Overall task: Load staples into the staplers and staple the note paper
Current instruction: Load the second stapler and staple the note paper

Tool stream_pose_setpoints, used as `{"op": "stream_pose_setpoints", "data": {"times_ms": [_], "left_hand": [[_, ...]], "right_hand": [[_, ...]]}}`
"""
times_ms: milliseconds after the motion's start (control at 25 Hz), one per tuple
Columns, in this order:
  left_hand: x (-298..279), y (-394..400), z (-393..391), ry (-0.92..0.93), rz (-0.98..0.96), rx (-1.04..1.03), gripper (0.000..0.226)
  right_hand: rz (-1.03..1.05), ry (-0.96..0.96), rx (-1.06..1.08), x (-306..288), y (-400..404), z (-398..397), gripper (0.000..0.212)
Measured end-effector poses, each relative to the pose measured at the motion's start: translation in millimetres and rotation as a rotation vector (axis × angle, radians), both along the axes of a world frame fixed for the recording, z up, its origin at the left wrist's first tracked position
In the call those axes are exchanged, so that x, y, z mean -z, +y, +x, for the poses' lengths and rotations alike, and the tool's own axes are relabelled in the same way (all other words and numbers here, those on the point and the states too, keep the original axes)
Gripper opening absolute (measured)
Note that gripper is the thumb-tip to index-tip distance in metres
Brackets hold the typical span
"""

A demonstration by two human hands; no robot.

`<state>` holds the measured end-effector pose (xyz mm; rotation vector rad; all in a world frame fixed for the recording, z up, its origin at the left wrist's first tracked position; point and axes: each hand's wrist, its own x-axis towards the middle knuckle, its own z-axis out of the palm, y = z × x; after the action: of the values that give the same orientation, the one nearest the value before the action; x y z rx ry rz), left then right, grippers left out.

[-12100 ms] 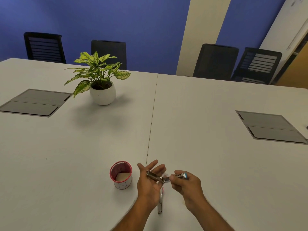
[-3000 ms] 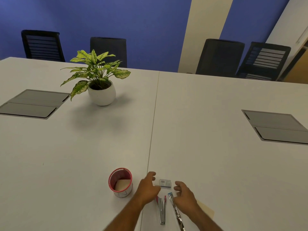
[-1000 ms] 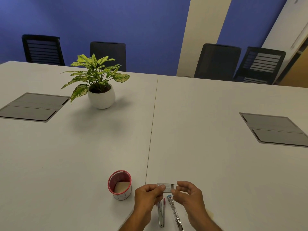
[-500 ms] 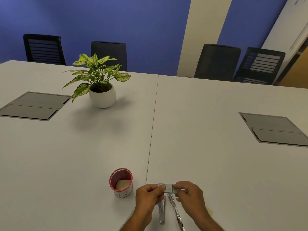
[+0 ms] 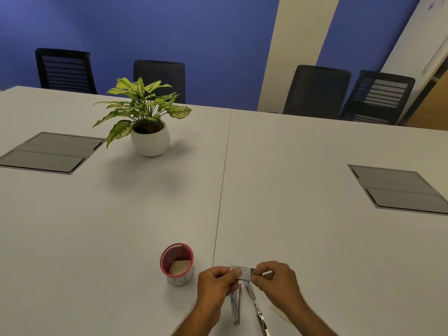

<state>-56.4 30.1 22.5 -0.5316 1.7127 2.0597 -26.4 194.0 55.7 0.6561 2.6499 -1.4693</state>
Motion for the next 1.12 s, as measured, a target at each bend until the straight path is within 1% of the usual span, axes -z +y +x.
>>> {"op": "stream_pose_setpoints", "data": {"times_ms": [80, 240, 320, 440, 520, 600, 680, 800, 960, 1120], "left_hand": [[0.7, 0.1, -1.0, 0.003, -0.002, -0.006, 0.007], [1.1, 0.1, -4.1, 0.007, -0.002, -0.024, 0.007], [1.7, -1.0, -5.6, 0.006, -0.008, -0.043, 0.008], [5.3, -3.6, -7.4, -0.017, -0.04, -0.076, 0.015], [8.0, -5.6, -8.1, -0.041, -0.044, -0.119, 0.024], [10.4, -7.4, -8.2, -0.049, -0.034, -0.158, 0.031], [12.5, -8.1, -8.2, -0.046, -0.034, -0.165, 0.035], [15.8, -7.4, -8.7, -0.047, -0.042, -0.154, 0.036], [17.4, -5.6, -9.9, -0.057, -0.055, -0.144, 0.036], [18.5, -2.9, -10.6, -0.065, -0.067, -0.137, 0.036]], "right_hand": [[-0.032, -0.029, 0.003, -1.4, 2.3, -0.7, 0.013], [-0.132, -0.023, 0.056, -1.7, 3.9, -2.1, 0.011], [-0.24, 0.018, 0.126, 0.1, 6.4, -3.9, 0.01], [-0.434, 0.046, 0.256, 7.2, 16.3, -6.0, 0.01], [-0.488, 0.022, 0.304, 15.1, 24.1, -4.7, 0.011], [-0.439, -0.019, 0.301, 25.6, 30.0, -1.5, 0.009], [-0.331, -0.079, 0.259, 37.9, 33.1, 1.9, 0.008], [-0.159, -0.182, 0.191, 54.3, 34.8, 4.8, 0.019], [0.047, -0.27, 0.071, 66.4, 31.9, 0.4, 0.014], [0.121, -0.321, 0.009, 71.8, 29.2, -1.8, 0.019]]}}
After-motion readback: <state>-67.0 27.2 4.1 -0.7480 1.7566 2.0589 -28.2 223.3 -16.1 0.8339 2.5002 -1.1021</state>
